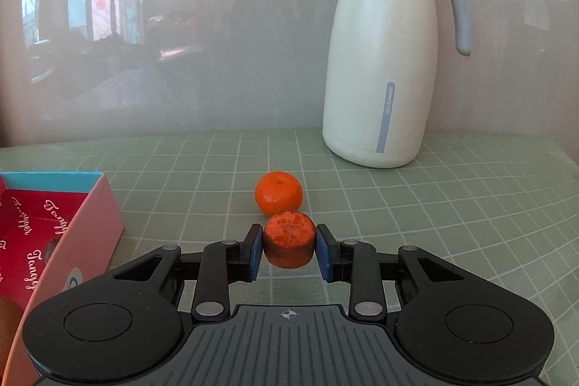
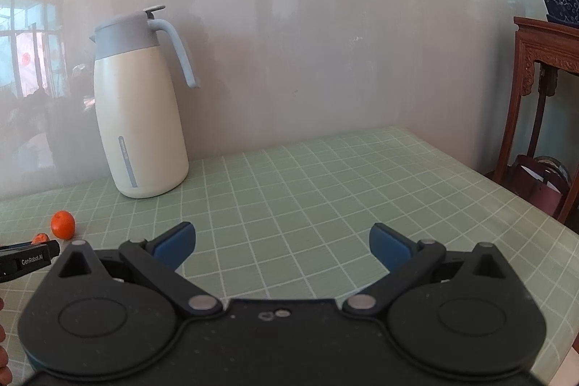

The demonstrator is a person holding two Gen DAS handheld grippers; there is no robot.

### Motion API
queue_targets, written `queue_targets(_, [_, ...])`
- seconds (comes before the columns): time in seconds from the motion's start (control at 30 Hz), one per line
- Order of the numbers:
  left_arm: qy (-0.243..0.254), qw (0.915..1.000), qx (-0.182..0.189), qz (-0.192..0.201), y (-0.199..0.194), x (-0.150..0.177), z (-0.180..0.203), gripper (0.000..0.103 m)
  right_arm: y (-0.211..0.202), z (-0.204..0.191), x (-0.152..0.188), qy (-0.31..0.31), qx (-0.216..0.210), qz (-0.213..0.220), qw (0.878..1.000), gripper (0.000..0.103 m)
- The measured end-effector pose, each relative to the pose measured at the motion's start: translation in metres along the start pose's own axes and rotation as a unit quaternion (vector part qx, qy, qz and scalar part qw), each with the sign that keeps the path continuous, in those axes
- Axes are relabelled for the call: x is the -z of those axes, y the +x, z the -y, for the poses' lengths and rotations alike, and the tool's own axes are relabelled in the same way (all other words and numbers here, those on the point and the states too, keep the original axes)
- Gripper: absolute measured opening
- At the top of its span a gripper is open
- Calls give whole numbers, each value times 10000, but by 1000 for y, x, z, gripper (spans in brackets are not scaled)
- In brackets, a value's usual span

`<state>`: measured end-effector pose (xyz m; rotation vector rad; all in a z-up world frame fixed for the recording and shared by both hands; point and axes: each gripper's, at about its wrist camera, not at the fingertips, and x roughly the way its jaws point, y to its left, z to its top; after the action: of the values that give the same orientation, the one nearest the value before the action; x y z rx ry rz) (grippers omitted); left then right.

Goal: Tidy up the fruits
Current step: 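Carry the orange chunk with the left gripper into the box and release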

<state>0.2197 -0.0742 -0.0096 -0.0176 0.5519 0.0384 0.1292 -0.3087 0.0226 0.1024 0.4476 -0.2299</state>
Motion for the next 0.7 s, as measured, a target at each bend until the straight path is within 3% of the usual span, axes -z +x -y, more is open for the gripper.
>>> queue_targets(0.2, [-136,9992,-208,322,-29,-12,-26,31,-2,-9,0,-80,-112,30,9999,103])
queue_targets(0.4, [-365,9950,-686,621,-65,-14,-78,31,-3,-22,1,-194,-219,20,9996,103])
queue_targets(0.7, [-722,9853,-1446,553,-97,9,-162,31,-9,-63,5,-529,-514,28,9973,103])
